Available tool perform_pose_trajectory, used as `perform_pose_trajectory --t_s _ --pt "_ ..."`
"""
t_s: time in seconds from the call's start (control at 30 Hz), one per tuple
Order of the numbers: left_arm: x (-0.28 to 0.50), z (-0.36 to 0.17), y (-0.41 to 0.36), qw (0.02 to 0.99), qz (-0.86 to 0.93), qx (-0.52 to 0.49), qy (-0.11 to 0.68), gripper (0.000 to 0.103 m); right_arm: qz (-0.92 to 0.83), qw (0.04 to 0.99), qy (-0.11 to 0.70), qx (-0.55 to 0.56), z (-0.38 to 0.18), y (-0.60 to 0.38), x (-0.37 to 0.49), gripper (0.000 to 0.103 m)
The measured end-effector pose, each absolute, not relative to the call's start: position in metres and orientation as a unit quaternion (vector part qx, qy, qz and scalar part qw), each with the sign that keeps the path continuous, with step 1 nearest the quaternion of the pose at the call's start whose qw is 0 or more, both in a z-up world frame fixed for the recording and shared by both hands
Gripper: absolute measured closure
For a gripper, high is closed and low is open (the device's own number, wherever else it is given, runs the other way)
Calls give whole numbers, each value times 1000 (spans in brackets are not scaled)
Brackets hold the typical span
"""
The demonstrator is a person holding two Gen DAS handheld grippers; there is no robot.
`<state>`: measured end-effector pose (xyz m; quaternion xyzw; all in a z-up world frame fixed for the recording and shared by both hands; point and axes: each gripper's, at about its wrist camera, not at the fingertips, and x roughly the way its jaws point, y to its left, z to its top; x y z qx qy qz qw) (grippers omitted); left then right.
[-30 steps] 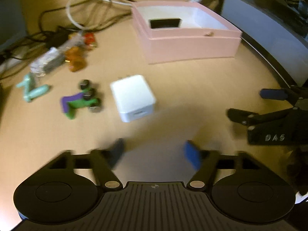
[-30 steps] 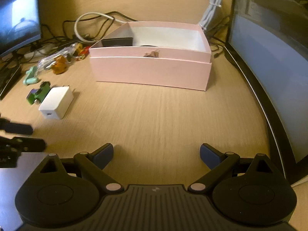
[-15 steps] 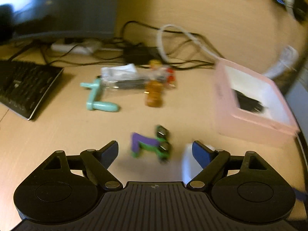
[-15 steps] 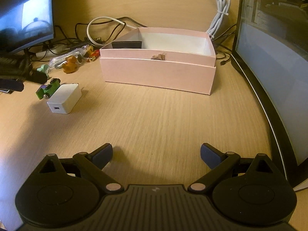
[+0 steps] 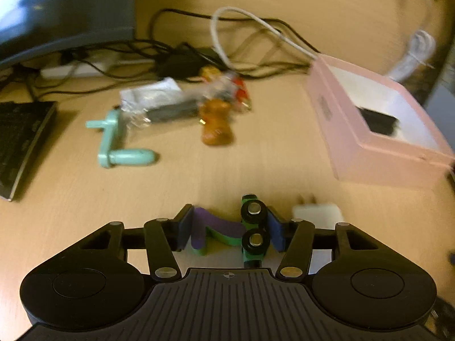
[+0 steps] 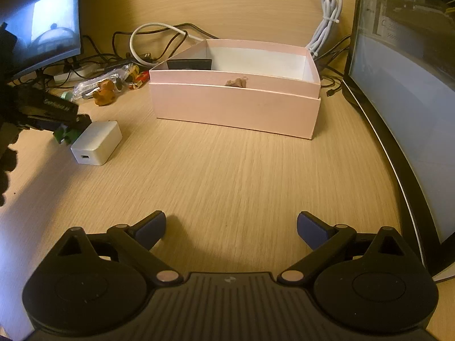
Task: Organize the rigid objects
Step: 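Grasp the white charger with the right tool while the left tool holds the block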
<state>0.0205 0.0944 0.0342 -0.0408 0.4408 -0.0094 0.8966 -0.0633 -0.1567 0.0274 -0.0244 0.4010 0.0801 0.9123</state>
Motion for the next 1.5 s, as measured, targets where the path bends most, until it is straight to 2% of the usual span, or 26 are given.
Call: perform_pose_trajectory --t_s 0.17,0.37,0.6,0.67,0.73,0.8,0.83,0.9,0.93,1.23,1.5 --pt "-15 35 111 895 7 -6 446 44 110 905 409 -32 33 -136 -56 5" --pt "-50 35 147 901 -5 -19 434 44 165 903 394 -51 42 -75 -39 5" --pt "-76 31 177 913 -37 -99 394 43 177 902 387 -77 37 -12 -4 7" --pt "-78 33 175 911 -47 -76 402 43 172 897 401 -76 31 -2 8 14" --pt "-80 34 170 910 -62 -33 410 43 169 896 406 -61 29 3 14 15" --pt "-83 33 166 909 -78 -2 410 44 167 897 405 -63 30 9 12 22" --pt "-85 33 166 909 -84 9 408 44 165 897 404 -68 30 12 10 29" --pt "-87 31 165 909 -92 22 406 44 163 896 406 -70 34 13 6 51" --pt "-87 32 164 907 -94 25 409 44 168 892 414 -68 37 13 5 59" --pt "-83 41 168 886 -168 -14 433 45 134 911 384 -73 89 -17 -42 59" --pt "-63 76 115 873 -270 -8 406 45 28 919 390 -42 104 -72 -75 59"
